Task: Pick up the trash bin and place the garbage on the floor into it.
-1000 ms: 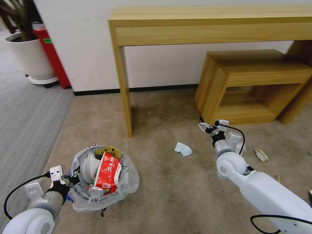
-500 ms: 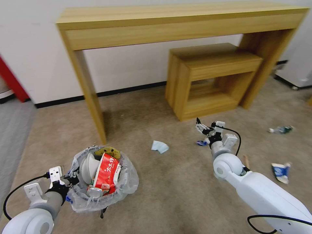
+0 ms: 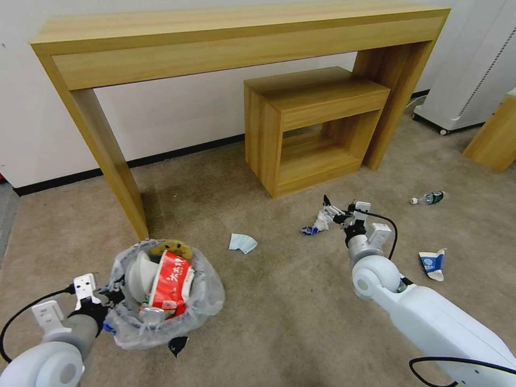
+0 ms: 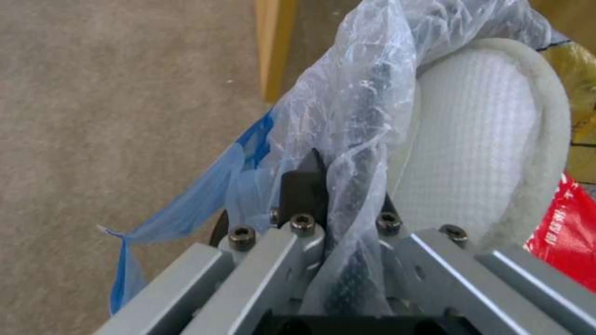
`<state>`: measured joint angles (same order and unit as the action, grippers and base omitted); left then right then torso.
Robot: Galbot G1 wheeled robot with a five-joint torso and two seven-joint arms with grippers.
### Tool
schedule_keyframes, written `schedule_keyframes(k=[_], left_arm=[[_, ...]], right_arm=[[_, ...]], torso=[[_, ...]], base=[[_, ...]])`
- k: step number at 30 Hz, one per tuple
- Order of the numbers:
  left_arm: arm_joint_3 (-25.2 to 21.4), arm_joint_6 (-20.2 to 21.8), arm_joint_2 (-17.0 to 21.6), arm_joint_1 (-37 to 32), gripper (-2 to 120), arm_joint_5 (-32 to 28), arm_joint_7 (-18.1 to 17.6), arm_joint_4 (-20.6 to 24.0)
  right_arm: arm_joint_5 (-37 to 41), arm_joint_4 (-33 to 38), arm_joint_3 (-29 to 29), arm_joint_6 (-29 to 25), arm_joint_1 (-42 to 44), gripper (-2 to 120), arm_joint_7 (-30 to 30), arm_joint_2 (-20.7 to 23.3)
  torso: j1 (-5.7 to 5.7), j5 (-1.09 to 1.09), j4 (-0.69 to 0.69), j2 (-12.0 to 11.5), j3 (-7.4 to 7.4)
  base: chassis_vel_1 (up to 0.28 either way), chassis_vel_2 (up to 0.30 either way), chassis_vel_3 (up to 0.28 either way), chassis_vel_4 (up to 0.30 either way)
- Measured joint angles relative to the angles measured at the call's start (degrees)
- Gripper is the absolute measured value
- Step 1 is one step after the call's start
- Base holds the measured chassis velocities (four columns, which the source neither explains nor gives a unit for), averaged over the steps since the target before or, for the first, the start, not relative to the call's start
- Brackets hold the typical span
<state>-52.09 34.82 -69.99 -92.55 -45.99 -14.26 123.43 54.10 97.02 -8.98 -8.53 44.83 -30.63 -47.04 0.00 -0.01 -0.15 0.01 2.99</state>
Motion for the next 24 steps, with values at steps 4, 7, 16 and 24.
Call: schedule_keyframes(k=[4, 7, 16, 24], left_arm=[[-1.59, 0.03, 0.30, -0.04, 1, -0.67, -0.38, -1.15], [-2.91, 0.03, 0.41, -0.17, 1, -1.03, -0.41, -1.75], [-3.93, 0.05, 0.45, -0.43, 1, -1.38, -0.48, -1.78], [-4.69, 0.06, 0.45, -0.84, 1, -1.79, -0.39, -1.41]], right_arm=[[-0.12, 0.37, -0.07, -0.03, 0.21, 100, 0.09, -0.03], [-0.31, 0.67, -0.05, -0.05, 0.45, 100, 0.11, -0.06], [-0.57, 1.12, 0.65, -0.06, 1.47, 100, 0.33, -0.12], [-1.44, 1.11, 0.52, -0.09, 2.44, 100, 0.76, -0.59]], torso=[[0.00, 0.00, 0.00, 0.00, 0.00], [0.00, 0.01, 0.01, 0.00, 0.00], [0.00, 0.01, 0.00, 0.00, 0.00], [0.00, 0.01, 0.00, 0.00, 0.00]], base=[[0.000, 0.000, 0.000, 0.000], [0.000, 0.000, 0.000, 0.000], [0.000, 0.000, 0.000, 0.000], [0.000, 0.000, 0.000, 0.000]])
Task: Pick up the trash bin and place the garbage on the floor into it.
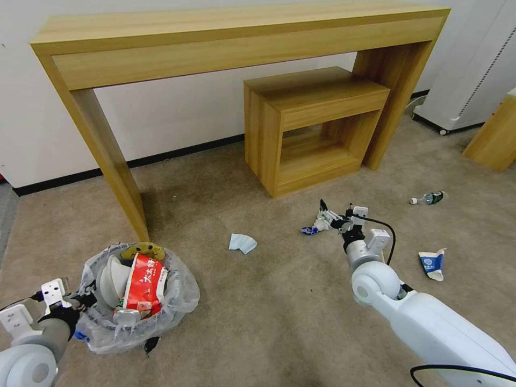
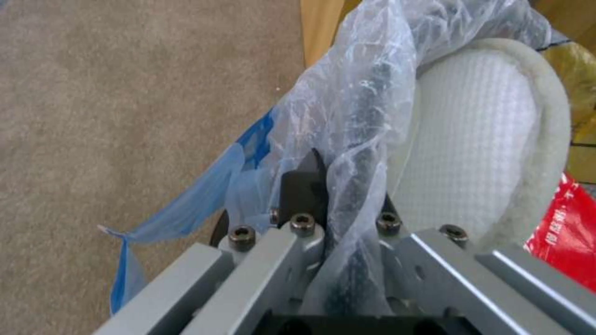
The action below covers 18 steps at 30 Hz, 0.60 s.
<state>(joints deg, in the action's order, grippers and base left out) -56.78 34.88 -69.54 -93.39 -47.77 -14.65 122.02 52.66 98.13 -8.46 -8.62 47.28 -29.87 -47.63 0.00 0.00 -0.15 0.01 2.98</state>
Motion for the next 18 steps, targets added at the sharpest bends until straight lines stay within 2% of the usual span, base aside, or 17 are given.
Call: schedule_keyframes(k=[6, 18], left_arm=[[0.09, -0.02, -0.12, -0.15, 1, 0.00, 0.17, 0.10], [0.91, -0.53, -0.39, -0.02, 1, 0.51, 0.68, -0.08]], right_arm=[[-0.05, -0.14, -0.39, -0.19, -0.18, 100, 0.10, -0.19], [-0.40, -1.07, -2.00, -1.71, -1.08, 100, 1.16, -0.73]], torso=[[0.00, 0.00, 0.00, 0.00, 0.00], [-0.01, 0.00, 0.00, 0.00, 0.02]], base=[[-0.062, 0.052, 0.055, -0.051], [-0.153, 0.145, 0.149, -0.138]])
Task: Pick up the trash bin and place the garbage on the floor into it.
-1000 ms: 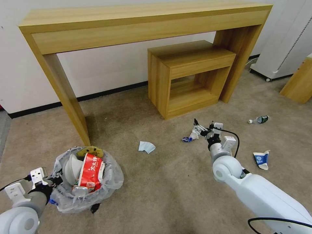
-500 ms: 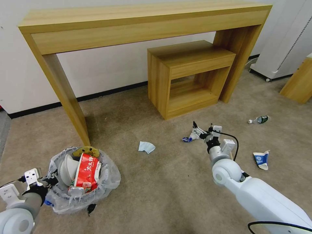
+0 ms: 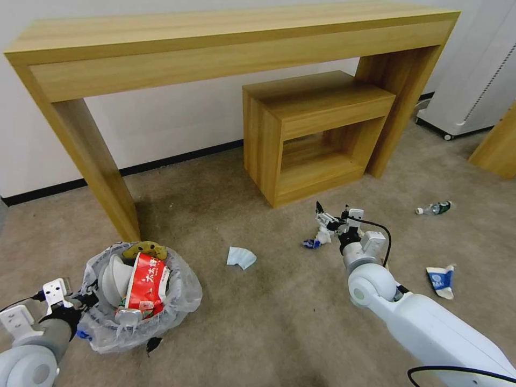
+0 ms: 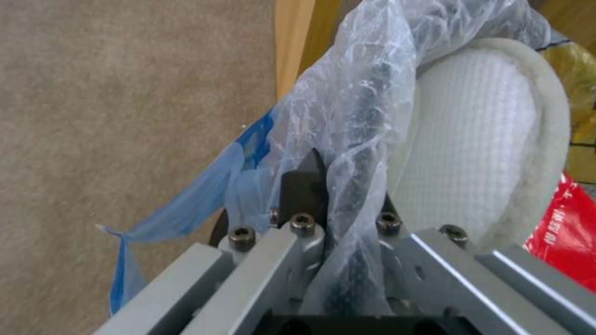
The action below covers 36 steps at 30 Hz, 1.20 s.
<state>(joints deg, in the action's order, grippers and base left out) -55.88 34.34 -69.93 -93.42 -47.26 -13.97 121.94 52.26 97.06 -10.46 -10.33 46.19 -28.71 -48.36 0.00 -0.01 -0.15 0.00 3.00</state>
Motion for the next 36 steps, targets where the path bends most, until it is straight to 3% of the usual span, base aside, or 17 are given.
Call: schedule_keyframes(k=[36], left_arm=[[0.46, -0.48, -0.25, -0.11, 1, 0.93, 1.06, -0.51]], right_arm=[[2.19, -0.71, -3.05, 1.14, -3.17, 100, 1.79, -1.05]], torso=[[0.00, 0.00, 0.00, 0.00, -0.01]], base=[[-0.020, 0.020, 0.020, -0.020]])
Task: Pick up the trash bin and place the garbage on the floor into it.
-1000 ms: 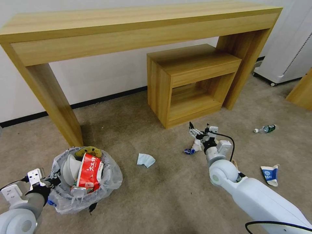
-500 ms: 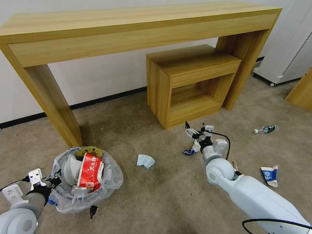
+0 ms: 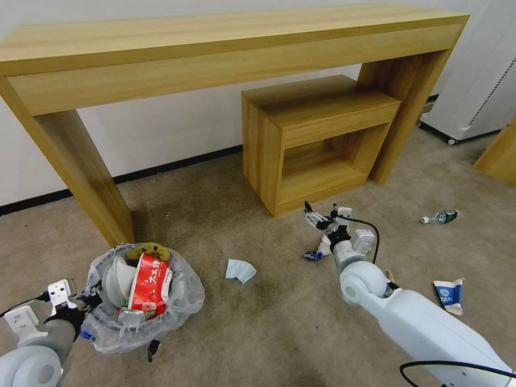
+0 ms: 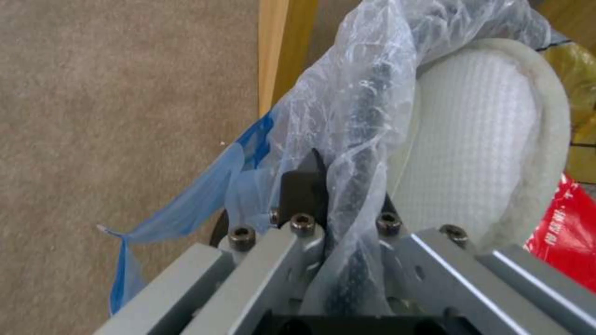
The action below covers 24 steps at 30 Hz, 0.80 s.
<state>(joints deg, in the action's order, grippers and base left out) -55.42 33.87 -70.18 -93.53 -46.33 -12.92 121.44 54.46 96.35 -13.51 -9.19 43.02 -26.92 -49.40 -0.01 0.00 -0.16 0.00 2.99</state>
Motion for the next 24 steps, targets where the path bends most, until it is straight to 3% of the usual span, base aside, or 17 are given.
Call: schedule_keyframes(k=[6, 9, 10, 12, 17, 24], left_arm=[[0.66, -0.09, 0.01, 0.44, 1, 0.35, 0.02, -0.45], [1.88, -0.14, 0.19, 1.25, 1, 0.69, -0.01, -1.29], [1.88, -0.14, 0.19, 1.25, 1, 0.69, -0.01, -1.29], [2.31, -0.19, 0.14, 1.36, 1, 1.04, 0.01, -1.70], [2.74, -0.26, 0.23, 1.83, 1, 1.14, -0.02, -2.09], [2.60, -0.46, -0.07, 1.61, 1, 1.30, 0.03, -2.31]], right_arm=[[5.51, -0.90, -0.14, 0.47, -0.62, 100, 4.32, -0.35], [15.90, -1.56, -0.81, 0.27, -0.62, 100, 9.66, -0.71], [15.90, -1.56, -0.81, 0.27, -0.62, 100, 9.66, -0.71], [24.73, -1.45, -1.91, 0.37, -0.65, 100, 11.60, -1.28], [31.67, -1.02, -3.83, 1.30, 1.40, 100, 11.00, -2.19], [35.66, -4.11, -4.33, 2.70, 5.06, 100, 8.81, -5.16]], torso=[[0.00, 0.00, 0.01, 0.00, 0.01], [0.00, -0.01, -0.02, 0.00, 0.00], [0.00, -0.01, -0.02, 0.00, 0.00], [0.01, 0.01, -0.01, 0.00, 0.00], [0.01, 0.01, 0.00, 0.00, 0.00], [0.01, 0.00, 0.00, 0.00, 0.00]], base=[[-0.040, 0.054, 0.050, -0.042], [0.000, 0.000, 0.000, 0.000], [0.000, 0.000, 0.000, 0.000], [0.000, 0.000, 0.000, 0.000], [0.000, 0.000, 0.000, 0.000], [0.000, 0.000, 0.000, 0.000]])
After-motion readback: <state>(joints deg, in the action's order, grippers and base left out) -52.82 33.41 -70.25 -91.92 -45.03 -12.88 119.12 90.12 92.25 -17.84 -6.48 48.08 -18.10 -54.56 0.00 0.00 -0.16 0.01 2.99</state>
